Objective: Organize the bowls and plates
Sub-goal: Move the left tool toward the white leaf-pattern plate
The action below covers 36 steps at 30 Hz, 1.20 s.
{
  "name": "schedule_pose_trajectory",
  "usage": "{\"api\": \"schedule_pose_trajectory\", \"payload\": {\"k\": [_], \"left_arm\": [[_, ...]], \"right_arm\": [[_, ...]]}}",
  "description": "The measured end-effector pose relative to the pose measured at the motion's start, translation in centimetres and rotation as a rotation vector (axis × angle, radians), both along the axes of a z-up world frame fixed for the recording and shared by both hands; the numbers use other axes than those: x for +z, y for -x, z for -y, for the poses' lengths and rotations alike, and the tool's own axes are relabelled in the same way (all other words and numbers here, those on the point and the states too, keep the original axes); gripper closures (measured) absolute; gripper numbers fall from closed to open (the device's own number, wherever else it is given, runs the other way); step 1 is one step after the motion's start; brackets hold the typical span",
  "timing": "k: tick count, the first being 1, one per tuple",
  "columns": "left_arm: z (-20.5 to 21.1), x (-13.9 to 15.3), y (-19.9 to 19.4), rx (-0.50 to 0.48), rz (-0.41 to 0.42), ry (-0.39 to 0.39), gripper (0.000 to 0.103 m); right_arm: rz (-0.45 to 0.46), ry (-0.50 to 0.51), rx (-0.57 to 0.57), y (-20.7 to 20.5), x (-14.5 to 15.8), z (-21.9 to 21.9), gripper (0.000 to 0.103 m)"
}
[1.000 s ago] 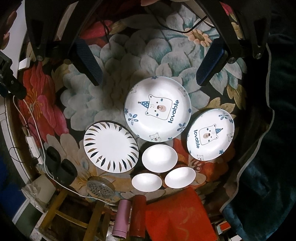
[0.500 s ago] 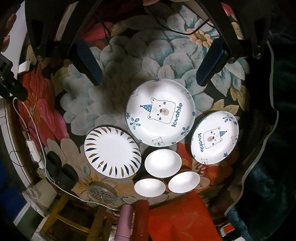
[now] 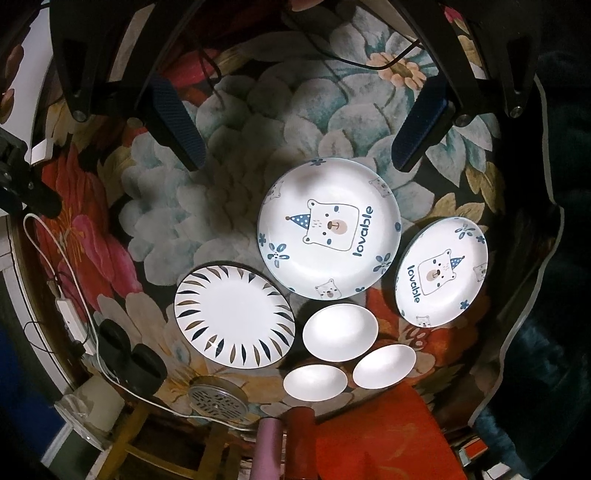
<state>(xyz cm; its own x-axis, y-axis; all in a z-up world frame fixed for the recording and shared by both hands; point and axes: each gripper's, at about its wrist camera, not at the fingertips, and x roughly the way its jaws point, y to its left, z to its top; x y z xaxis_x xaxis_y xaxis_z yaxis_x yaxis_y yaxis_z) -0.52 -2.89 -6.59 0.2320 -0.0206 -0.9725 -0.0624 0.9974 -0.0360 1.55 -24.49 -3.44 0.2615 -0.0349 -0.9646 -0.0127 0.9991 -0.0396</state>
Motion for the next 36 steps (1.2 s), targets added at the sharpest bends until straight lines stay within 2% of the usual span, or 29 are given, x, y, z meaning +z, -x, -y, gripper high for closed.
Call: {"api": "schedule_pose_trajectory", "payload": {"k": [17,27,36], "left_arm": [[0.3,-2.9,-0.8,-0.092,-0.046,-0.011,0.002],[0.0,-5.9,-5.0,-0.098,-0.063,0.040,0.002],[-0.4,-7.5,-7.5,-0.060,-0.035,0.040,0.002]], "right_arm": [[-0.066,0.023,0.037,-1.3,-3.3,0.7,0.000],[-0.124,0.008,0.083,-3.4,-7.1,1.0,0.000],[-0.159,0.010,0.104,-4.5,-9.7,0.6,0.000]]}}
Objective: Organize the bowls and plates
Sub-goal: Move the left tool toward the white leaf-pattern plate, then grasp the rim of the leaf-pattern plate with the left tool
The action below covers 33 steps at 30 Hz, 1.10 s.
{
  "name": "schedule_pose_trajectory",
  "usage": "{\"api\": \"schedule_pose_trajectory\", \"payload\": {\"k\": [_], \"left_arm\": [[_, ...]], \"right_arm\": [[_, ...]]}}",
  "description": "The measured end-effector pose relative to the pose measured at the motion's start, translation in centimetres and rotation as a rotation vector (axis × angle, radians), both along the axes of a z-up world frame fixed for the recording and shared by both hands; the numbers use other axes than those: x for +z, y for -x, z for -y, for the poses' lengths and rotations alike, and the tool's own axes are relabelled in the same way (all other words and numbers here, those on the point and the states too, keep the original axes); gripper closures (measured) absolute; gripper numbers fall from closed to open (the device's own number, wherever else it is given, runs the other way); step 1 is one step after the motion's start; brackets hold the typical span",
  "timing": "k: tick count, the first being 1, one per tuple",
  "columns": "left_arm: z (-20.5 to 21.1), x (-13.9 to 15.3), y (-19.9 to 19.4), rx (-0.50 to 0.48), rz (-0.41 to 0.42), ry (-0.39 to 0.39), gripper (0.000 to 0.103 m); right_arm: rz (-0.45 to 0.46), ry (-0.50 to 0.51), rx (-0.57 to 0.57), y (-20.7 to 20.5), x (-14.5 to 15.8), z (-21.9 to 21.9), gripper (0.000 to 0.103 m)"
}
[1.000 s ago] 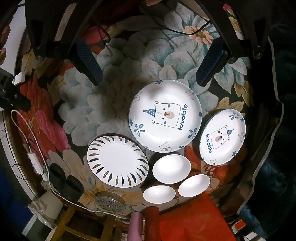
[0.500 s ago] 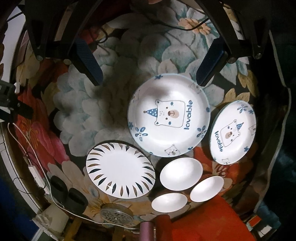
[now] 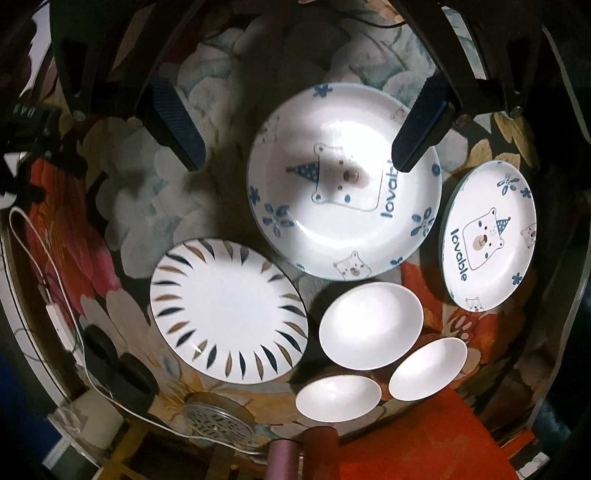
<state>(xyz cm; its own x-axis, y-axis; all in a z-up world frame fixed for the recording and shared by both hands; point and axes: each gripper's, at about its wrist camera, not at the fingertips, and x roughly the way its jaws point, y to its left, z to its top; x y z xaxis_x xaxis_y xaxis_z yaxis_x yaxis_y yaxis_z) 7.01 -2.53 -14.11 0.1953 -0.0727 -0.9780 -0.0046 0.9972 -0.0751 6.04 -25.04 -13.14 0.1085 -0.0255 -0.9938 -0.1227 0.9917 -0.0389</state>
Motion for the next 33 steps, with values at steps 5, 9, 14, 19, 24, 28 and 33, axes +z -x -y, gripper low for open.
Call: {"api": "schedule_pose_trajectory", "payload": {"k": [5,9,14,19,24,28,33], "left_arm": [[0.1,0.1,-1.0,0.009,0.034,0.001,0.002],[0.1,-0.2,-1.9,0.030,0.045,0.025,0.002],[-0.5,-0.8,-3.4,0.062,0.063,0.114,0.006],[-0.9,-1.4,-4.9,0.072,0.088,0.207,0.008],[-1.1,-2.3,-6.3,0.097,0.110,0.344,0.023],[-0.8,-3.6,-7.1,0.101,0.117,0.378,0.058],[-0.6,-4.8,-7.7,0.107,0.141,0.360,0.058]], "right_arm": [[-0.005,-0.003,0.016,-0.1,-0.8,-0.4,0.000],[-0.009,-0.019,0.011,-0.3,-1.2,-0.5,0.000],[0.001,-0.076,-0.043,-1.8,-1.7,0.6,0.001],[0.058,-0.150,-0.087,-4.7,-1.5,1.6,0.001],[0.091,-0.231,-0.106,-6.6,-1.5,2.2,0.010],[0.121,-0.277,-0.105,-7.4,-1.7,2.6,0.012],[0.146,-0.324,-0.095,-8.2,-2.3,2.5,0.012]]}}
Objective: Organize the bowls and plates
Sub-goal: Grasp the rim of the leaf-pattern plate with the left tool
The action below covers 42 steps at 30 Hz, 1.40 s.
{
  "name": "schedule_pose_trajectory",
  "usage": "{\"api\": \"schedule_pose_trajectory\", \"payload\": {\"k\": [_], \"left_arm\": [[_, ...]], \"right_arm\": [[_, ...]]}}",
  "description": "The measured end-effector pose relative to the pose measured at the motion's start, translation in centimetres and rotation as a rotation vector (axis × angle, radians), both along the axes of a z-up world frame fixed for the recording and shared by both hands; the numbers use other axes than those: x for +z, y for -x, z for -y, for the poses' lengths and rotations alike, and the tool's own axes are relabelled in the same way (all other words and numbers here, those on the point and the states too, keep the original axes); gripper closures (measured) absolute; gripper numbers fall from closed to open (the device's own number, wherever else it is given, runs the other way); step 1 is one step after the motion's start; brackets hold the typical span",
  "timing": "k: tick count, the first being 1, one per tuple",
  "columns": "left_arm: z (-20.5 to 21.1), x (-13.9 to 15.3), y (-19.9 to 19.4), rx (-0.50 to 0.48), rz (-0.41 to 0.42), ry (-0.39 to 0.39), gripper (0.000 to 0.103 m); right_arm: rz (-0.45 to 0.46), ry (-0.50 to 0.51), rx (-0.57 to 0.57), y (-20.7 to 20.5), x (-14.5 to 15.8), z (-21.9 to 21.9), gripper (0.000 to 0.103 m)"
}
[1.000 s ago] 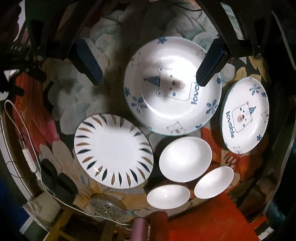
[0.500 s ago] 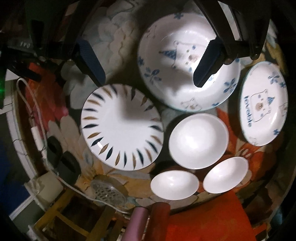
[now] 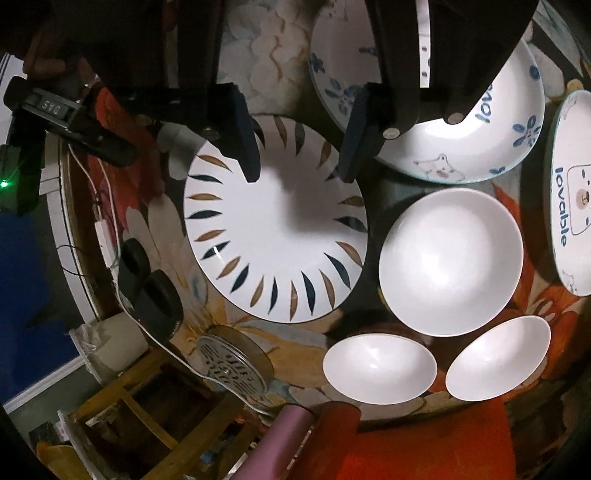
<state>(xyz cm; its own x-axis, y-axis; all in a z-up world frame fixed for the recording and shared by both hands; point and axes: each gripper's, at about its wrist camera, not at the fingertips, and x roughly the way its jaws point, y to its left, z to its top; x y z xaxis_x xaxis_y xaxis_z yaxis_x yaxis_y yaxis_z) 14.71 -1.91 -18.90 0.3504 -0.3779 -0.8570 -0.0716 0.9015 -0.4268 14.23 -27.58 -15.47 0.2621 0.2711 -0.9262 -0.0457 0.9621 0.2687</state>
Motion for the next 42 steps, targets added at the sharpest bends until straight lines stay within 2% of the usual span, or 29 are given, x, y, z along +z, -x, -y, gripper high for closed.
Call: {"api": "schedule_pose_trajectory", "payload": {"k": [7,10,13,15,16,18,22,26,32,42], "left_arm": [[-0.5,-1.9,-0.9,0.068,-0.043,-0.070,0.059],[-0.5,-2.8,-1.4,0.075,-0.050,-0.078,0.062],[-0.5,-3.5,-1.9,0.084,-0.055,-0.080,0.065],[-0.5,-3.8,-2.1,0.084,-0.060,-0.085,0.067],[-0.5,-4.1,-2.3,0.081,-0.064,-0.090,0.071],[-0.5,-4.5,-2.6,0.078,-0.077,-0.103,0.076],[-0.7,-5.0,-2.8,0.079,-0.082,-0.125,0.090],[-0.8,-5.2,-3.1,0.071,-0.081,-0.122,0.091],[-0.4,-5.0,-3.1,0.036,-0.070,-0.148,0.091],[0.2,-3.3,-1.9,-0.016,0.020,-0.151,0.090]], "right_arm": [[-0.005,-0.056,-0.003,-1.7,-1.4,-0.6,0.015],[-0.005,-0.046,-0.005,-2.8,-2.3,-0.7,0.022],[-0.022,-0.067,-0.023,-4.2,-3.5,-0.5,0.031],[-0.026,-0.078,-0.019,-4.9,-4.1,-0.5,0.041],[-0.030,-0.084,-0.017,-5.2,-4.5,-0.6,0.044],[-0.042,-0.090,-0.013,-5.9,-5.4,-0.8,0.059],[-0.053,-0.114,0.002,-6.6,-6.8,-1.2,0.073],[-0.062,-0.109,0.055,-6.8,-7.5,-2.2,0.086],[-0.040,-0.059,0.127,-6.9,-7.3,-2.7,0.086],[0.040,-0.023,0.202,-5.5,-5.4,-2.4,0.086]]}}
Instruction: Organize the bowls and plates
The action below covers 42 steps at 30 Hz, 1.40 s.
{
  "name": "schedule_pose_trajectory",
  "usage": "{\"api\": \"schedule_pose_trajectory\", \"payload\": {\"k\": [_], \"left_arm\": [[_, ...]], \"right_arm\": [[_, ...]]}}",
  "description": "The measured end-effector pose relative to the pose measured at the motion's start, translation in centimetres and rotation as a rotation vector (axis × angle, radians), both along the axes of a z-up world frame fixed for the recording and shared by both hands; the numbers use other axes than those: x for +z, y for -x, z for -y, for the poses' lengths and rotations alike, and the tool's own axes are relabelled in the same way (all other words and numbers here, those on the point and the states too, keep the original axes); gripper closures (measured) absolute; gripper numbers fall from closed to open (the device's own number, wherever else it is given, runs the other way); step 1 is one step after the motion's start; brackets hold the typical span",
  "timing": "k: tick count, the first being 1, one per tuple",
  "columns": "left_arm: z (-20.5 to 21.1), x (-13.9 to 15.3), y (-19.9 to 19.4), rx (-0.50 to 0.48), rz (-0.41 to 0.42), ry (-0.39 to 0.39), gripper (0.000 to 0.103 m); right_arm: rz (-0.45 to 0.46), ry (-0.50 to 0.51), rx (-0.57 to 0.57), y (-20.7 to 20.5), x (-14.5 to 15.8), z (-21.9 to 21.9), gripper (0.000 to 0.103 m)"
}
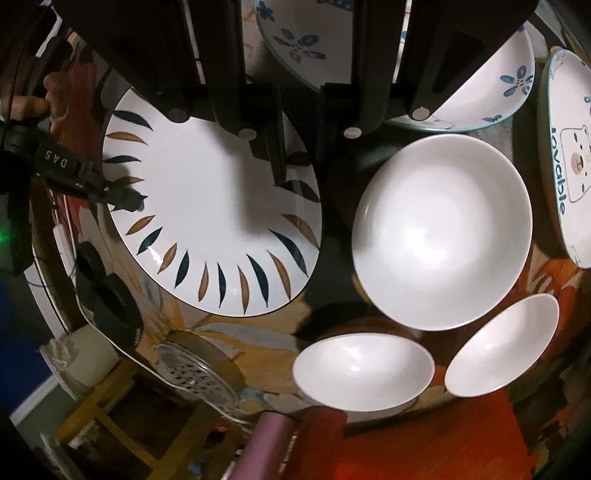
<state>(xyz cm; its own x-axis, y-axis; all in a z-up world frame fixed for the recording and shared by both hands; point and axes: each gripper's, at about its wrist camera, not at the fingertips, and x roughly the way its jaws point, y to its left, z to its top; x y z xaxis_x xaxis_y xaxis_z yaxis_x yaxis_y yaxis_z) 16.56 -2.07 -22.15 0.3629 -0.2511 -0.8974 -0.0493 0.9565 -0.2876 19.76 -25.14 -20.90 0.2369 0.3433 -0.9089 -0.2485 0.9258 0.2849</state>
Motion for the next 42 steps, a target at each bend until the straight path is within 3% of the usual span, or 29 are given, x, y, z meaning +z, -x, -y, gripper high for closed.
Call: {"api": "schedule_pose_trajectory", "payload": {"k": [15,25,42], "left_arm": [[3.9,2.5,2.5,-0.119,0.042,-0.020,0.090],[12.1,3.0,4.4,-0.253,0.031,0.017,0.090],[27.7,1.7,6.0,-0.468,0.009,0.024,0.091]], "right_arm": [[0.024,-0.018,-0.026,4.9,2.2,3.9,0.086],[0.015,0.003,-0.144,9.3,3.5,11.1,0.086],[-0.025,0.041,-0.395,16.2,2.4,24.9,0.085]]}}
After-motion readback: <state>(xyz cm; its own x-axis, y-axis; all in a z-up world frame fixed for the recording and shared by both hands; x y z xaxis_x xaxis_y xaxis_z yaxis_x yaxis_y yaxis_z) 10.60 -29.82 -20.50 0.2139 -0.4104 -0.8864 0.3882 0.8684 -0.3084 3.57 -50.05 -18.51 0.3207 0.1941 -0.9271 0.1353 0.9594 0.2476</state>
